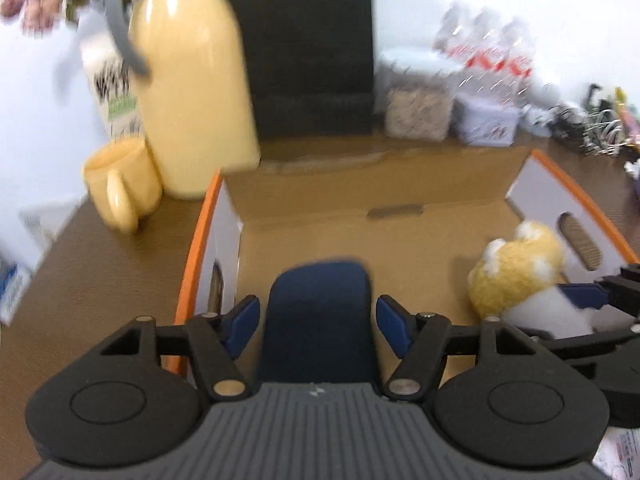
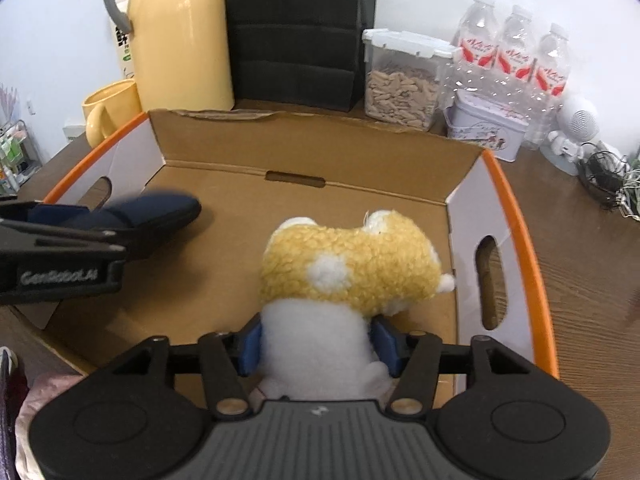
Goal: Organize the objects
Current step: 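Carry the plush toy and navy case into the cardboard box and release both, then grasp the white bottle with the right tool while the left tool grasps the soap bar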
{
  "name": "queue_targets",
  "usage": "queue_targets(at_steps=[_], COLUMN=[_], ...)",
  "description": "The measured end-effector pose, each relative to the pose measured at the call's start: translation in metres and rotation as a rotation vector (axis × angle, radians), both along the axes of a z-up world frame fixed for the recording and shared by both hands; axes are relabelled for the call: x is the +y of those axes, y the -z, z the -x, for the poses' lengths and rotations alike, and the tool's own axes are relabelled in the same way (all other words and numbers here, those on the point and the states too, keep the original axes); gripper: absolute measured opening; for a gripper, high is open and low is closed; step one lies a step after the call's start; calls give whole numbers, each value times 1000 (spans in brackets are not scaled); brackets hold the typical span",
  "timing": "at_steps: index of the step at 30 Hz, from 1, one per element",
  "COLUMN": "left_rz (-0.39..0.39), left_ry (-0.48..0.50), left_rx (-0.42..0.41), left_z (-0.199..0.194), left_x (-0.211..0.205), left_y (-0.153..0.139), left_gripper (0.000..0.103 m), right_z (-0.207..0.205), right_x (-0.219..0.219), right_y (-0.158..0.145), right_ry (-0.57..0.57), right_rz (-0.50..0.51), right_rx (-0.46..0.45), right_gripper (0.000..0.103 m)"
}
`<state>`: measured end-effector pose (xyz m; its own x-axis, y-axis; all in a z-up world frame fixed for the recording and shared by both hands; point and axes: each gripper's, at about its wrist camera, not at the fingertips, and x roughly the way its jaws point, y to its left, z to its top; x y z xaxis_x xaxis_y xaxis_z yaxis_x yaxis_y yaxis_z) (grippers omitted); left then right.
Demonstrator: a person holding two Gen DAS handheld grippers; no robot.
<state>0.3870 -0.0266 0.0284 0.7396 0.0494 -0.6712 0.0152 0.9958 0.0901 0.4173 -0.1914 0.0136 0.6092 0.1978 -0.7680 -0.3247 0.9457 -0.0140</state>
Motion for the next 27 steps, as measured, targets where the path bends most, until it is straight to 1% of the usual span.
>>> queue_targets(at_steps=[1,2,3,5,6,8,10,11,14,18,22,27], left_rz=[-13,-18,-17,-14,-12,3,14,16,25,41,57,56], left_ry=[7,12,15,14,9,1,5,8,23,39,52,16], left_rx=[-33,-55,-78,-113,-124,-149,-176,-190,-225,-260,-268,-256], left_z=[5,9,13,21,24,34,47,54,78,113,142,173], left_x=[-3,-6,-7,-8,-6,-2,2,5,13,25,37,54], left_y=[-6,-12,-17,-27,-31,-39,-46,-49,-56,-60,-58,-46], left_gripper=[72,76,77,84,87,99,103,103,103,103,103,103], right_z=[2,4,6,12,16,24,37,44,69,104,138,178], right_x=[-1,-3,-4,-7,-9,-13,-17,-19,-25,-36,-49,-67], right_y=[-3,-6,-11,-20,-25,-36,-46,-51,-62,-69,-69,-63], right_ry=[-1,-1,3,8,9,10,2,-3,-21,-37,-33,-4], right_rz=[-6,-11,-13,-21,-28,-38,-48,-53,-62,-77,-102,-127], right_rx=[-9,-20,-35,-65,-80,-113,-149,-163,-208,-244,-264,-278], right_gripper=[67,73,78,81,84,90,95,99,103,103,103,103])
